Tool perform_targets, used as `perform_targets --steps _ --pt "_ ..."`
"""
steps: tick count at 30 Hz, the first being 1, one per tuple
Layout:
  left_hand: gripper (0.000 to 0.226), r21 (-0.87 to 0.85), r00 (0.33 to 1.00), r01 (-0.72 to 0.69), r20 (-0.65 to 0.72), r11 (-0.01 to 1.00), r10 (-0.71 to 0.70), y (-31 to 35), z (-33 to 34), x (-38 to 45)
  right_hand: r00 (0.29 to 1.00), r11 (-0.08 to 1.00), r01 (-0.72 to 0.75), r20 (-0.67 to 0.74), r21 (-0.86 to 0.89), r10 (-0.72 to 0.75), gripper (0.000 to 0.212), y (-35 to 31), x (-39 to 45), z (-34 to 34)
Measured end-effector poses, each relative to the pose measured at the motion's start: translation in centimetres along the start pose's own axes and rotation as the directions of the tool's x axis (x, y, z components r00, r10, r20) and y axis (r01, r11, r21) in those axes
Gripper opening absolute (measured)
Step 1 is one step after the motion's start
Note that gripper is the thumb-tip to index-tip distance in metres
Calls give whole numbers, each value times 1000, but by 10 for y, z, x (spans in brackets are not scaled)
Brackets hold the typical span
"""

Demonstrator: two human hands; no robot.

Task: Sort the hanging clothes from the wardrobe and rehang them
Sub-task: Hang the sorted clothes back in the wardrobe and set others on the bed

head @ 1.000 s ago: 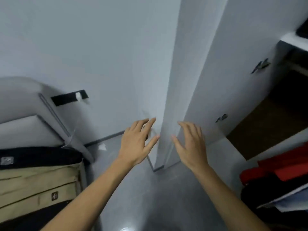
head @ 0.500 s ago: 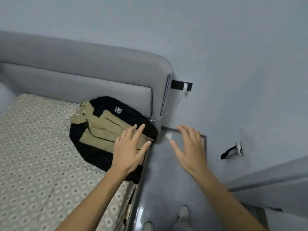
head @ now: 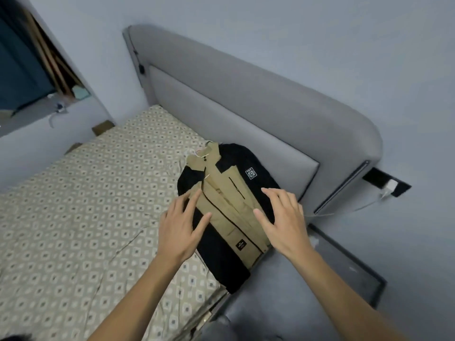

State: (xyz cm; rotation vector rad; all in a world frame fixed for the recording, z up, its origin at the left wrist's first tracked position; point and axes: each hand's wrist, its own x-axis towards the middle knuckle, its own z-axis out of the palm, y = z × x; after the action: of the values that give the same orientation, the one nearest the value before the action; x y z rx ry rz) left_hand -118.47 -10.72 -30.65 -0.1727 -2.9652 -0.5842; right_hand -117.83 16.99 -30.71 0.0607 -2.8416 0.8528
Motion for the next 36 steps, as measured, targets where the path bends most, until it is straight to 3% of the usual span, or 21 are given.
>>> perform_targets --steps 8,18,31,36 --pt "72 -15 969 247 -25 969 -248 -76 18 45 972 986 164 171 -7 -161 53 -15 112 64" --pt "75 -17 929 370 29 929 -369 -111 60 153 920 961 272 306 -48 -245 57 9 257 114" --pt "88 -7 799 558 276 830 -535 -186 222 330 769 939 332 601 -84 -218 62 96 510 282" --pt "73 4 728 630 346 776 -593 -223 285 376 689 941 327 704 -91 -171 70 107 549 368"
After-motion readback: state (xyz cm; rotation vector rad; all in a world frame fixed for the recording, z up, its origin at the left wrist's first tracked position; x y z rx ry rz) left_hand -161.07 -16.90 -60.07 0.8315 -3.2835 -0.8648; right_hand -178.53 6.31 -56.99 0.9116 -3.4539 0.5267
